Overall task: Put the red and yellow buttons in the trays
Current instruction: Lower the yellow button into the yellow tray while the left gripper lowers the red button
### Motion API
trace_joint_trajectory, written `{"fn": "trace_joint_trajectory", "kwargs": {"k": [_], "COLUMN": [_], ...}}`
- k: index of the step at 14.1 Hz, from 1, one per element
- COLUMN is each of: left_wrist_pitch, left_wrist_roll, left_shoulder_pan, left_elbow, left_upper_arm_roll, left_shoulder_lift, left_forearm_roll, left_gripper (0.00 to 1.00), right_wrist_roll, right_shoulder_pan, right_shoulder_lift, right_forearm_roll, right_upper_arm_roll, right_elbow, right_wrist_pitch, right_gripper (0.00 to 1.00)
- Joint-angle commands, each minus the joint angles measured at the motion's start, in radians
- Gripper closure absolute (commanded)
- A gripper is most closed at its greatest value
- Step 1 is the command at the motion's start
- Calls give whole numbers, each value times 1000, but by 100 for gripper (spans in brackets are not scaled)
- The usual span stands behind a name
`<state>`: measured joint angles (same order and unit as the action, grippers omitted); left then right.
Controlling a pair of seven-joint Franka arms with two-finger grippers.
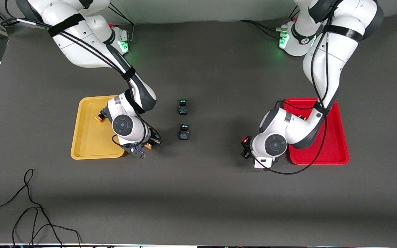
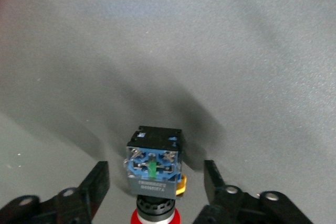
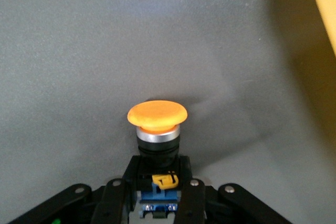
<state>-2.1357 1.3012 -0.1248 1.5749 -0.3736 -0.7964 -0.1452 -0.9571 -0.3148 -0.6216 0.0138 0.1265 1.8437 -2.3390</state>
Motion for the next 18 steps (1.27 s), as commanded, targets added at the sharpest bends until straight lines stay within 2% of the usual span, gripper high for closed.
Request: {"fn": "trace_joint_trajectory", "kwargs": {"k": [1,2,3,5,7,9,11,12,14,16,18], "left_wrist_pitch": [-13,-7,-1,10,11,40,281,416,566,634,684], "left_wrist_roll": [23,15,13,13,13,15,-58,-166,-351,-486,-647], "left_shoulder_pan": [-7,-4,-1,-7,-6,-3,17,48,138,210,295], "left_elbow": [62,59,57,53,51,19,-115,-180,-226,-210,-147], "left_upper_arm_roll": [15,15,13,13,13,13,13,13,4,-4,-4], "left_shoulder_lift": [60,60,60,60,60,62,63,63,83,166,283], "left_forearm_roll": [-16,-16,-16,-16,-16,-16,-20,-11,6,22,35], "left_gripper": [68,97,100,100,100,100,100,100,100,100,100], "right_wrist_roll": [-14,-9,16,104,196,298,441,524,638,646,647], "right_shoulder_pan": [26,49,65,103,114,114,114,114,112,109,109], "right_shoulder_lift": [68,106,150,271,367,433,460,464,409,334,287], "right_forearm_roll": [-12,-11,-8,62,86,87,110,158,241,244,244], "right_upper_arm_roll": [2,2,-1,-14,-88,-155,-244,-283,-304,-304,-304], "right_elbow": [9,3,-1,-1,26,106,214,279,354,359,358], "right_wrist_pitch": [18,74,131,243,297,291,232,165,49,-31,-75], "right_gripper": [77,77,77,77,77,77,77,77,77,77,77]}}
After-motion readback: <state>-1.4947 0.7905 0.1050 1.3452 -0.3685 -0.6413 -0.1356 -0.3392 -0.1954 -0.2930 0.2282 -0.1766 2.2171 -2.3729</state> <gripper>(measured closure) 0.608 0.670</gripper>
